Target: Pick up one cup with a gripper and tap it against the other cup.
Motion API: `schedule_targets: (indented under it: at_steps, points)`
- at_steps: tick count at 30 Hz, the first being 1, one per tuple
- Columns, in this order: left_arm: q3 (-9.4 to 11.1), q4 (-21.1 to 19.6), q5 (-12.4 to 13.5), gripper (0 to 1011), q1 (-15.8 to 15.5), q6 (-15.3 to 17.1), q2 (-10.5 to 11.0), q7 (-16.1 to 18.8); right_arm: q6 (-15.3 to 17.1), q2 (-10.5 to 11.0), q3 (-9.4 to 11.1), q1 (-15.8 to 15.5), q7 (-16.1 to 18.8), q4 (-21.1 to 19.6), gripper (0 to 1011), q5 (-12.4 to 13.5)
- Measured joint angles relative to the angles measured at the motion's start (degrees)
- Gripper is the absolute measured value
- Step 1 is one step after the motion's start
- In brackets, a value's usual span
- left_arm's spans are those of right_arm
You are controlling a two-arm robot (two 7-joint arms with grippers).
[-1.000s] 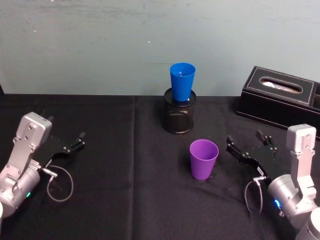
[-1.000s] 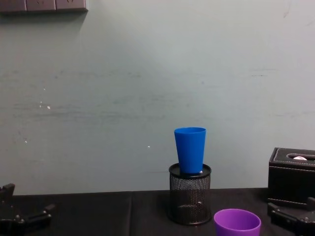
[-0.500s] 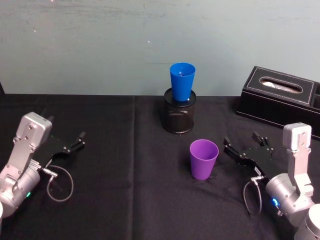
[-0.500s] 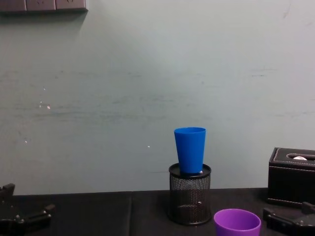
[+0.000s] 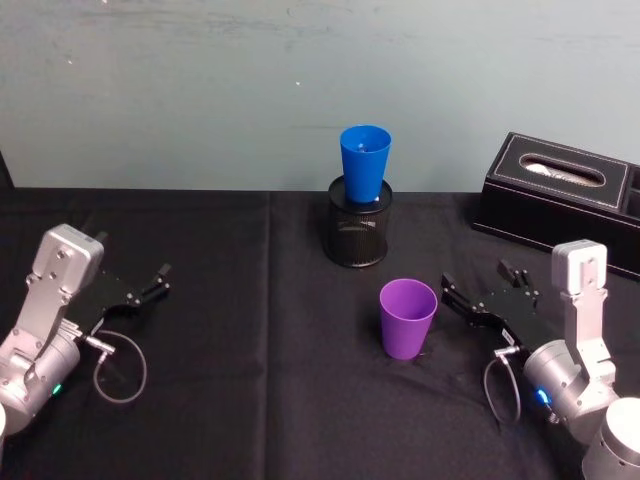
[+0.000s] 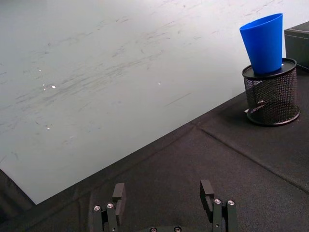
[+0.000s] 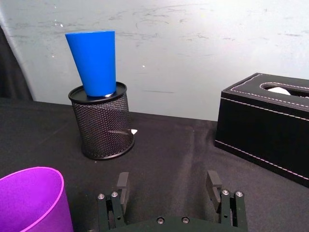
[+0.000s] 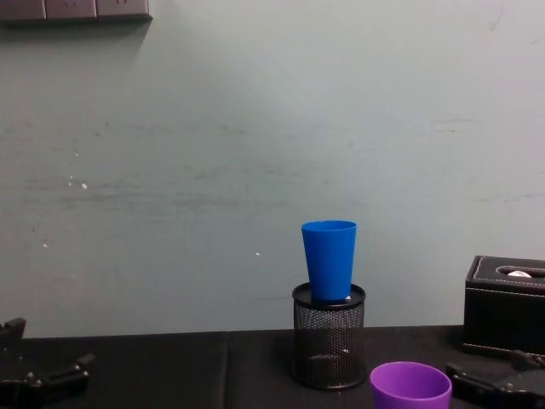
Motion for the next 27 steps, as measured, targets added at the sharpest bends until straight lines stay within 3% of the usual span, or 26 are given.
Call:
schedule_targets:
  at_steps: [27]
  points:
    - [0.0, 0.0, 0.0, 1011, 0.0, 0.0, 0.0, 0.0, -0.3, 0.0, 0.0, 0.1, 0.0, 0.2, 1002, -0.2]
